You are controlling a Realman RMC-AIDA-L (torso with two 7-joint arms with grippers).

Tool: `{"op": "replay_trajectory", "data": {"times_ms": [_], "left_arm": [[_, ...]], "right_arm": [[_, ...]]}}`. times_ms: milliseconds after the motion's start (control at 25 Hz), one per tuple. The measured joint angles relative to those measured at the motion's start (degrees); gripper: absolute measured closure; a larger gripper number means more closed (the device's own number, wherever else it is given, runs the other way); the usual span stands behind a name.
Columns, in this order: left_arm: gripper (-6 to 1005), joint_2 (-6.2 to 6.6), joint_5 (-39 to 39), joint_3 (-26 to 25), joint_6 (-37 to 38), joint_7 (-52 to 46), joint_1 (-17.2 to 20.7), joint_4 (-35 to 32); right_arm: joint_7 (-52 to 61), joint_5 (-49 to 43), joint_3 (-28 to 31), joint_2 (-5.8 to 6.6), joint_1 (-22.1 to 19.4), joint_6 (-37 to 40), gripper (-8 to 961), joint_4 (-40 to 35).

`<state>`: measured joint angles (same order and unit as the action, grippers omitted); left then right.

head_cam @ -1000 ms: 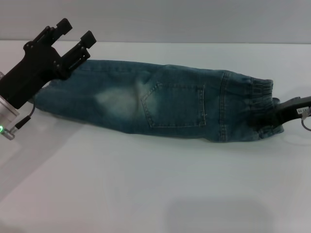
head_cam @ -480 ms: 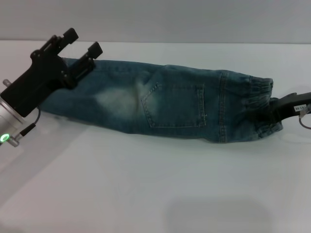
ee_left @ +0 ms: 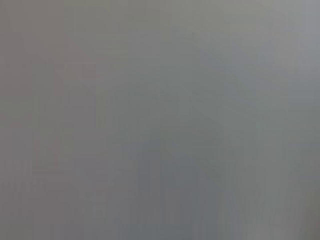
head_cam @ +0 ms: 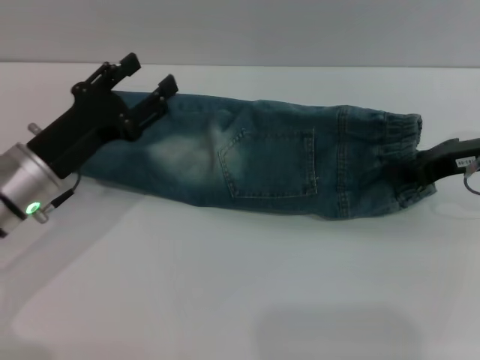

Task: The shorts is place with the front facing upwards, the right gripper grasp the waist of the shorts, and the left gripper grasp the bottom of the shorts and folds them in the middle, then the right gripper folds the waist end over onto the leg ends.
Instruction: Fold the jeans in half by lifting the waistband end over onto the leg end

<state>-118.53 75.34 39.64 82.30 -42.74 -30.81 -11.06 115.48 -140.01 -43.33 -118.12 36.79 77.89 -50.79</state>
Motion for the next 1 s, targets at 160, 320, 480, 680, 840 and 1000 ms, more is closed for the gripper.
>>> {"op": "replay_trajectory", "data": {"times_ms": [160,320,480,680,840,1000], "left_arm": [[247,0.02,0.15,0.06,-3.95,0.43,-2.21,1.44],[247,-0.06,0.16,0.75,-6.00,1.51,-4.20,3.22],[247,-0.14,0.17,0.92,-8.20,4.75,-6.74,6.87],[247,-0.32,0.19,2.02,-12.83,8.14,-9.54,11.12],[247,-0.51,0.23,2.28,-14.70,10.90,-10.42,13.91],[247,-0.53,0.30,2.29,-15.74,13.74,-11.01,16.42]], "right_arm": [[0.81,1.23,0.01,0.01,-0.68,4.96,884,-4.36],[3.31,2.13,0.00,-0.08,-2.04,11.81,885,-12.42],[5.43,4.58,0.10,-0.14,-3.26,17.10,885,-19.22],[7.13,6.94,0.71,-0.16,-4.17,21.58,885,-24.71],[7.43,8.67,1.30,-0.17,-4.26,23.12,884,-25.68],[7.45,10.65,2.47,-0.13,-4.28,24.18,884,-25.79]]}}
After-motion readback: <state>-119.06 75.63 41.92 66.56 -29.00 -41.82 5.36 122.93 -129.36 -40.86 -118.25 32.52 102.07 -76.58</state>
